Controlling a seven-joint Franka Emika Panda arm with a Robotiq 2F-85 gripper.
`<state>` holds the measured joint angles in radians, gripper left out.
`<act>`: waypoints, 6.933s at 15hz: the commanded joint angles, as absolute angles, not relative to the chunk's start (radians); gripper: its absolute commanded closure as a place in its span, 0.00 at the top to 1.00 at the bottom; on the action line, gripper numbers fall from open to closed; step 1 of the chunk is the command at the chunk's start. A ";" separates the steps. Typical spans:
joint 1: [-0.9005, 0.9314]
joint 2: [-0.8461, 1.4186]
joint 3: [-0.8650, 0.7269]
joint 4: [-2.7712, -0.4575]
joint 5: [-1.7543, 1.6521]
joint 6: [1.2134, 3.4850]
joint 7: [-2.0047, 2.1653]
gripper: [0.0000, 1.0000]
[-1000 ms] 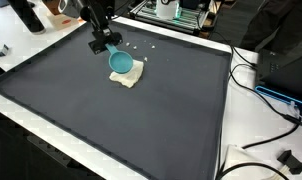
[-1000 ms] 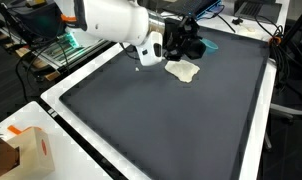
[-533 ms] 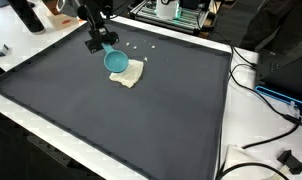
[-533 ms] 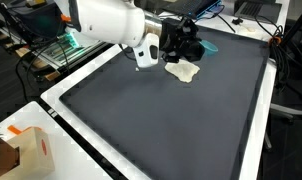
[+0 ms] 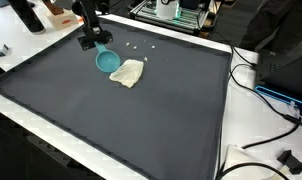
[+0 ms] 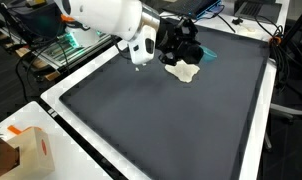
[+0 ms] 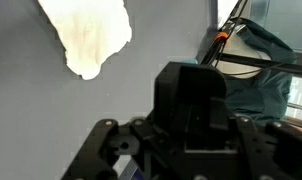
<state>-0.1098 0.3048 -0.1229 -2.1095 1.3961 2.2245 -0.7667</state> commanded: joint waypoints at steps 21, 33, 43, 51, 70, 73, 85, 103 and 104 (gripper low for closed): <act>-0.038 0.010 -0.062 -2.268 0.355 2.473 -0.112 0.26; -0.016 -0.056 -0.013 -2.238 -0.168 2.343 0.296 0.26; -0.017 -0.042 -0.007 -2.225 -0.159 2.335 0.289 0.51; -0.007 0.005 0.017 -2.150 -0.343 2.167 0.613 0.26; 0.224 0.487 0.026 -1.621 -0.652 1.407 1.153 0.26; 0.243 0.545 0.025 -1.570 -0.701 1.378 1.117 0.26; 0.277 0.668 0.031 -1.499 -0.819 1.400 0.904 0.26; 0.320 0.681 0.044 -1.525 -0.946 1.580 0.759 0.26; 0.319 0.677 0.045 -1.530 -0.953 1.601 0.756 0.26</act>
